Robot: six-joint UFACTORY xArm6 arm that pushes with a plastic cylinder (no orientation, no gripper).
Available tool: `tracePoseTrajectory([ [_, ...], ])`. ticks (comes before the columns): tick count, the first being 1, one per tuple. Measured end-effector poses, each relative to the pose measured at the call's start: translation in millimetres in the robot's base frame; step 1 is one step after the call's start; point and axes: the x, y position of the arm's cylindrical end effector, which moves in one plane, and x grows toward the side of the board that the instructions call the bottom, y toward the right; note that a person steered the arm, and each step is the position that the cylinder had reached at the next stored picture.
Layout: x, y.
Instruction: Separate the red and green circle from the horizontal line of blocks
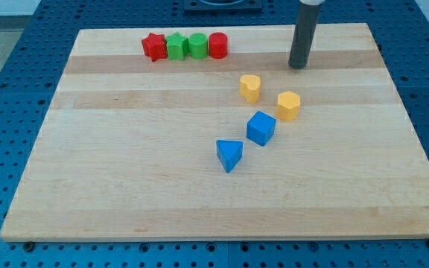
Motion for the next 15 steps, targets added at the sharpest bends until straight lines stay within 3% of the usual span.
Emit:
tracePoseTrajectory([
  [5,-86,-142],
  [8,-61,-158],
  [11,0,-158],
  [15,-20,-158],
])
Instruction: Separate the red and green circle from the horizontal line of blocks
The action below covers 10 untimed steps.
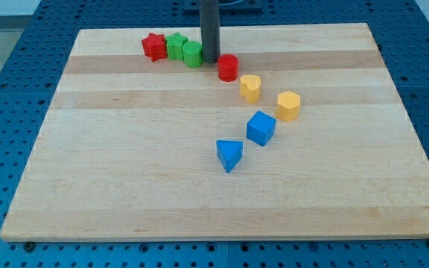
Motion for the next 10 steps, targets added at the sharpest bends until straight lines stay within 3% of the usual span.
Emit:
tracePoseTrajectory([
  [3,-9,29],
  [7,11,35],
  [10,18,76],
])
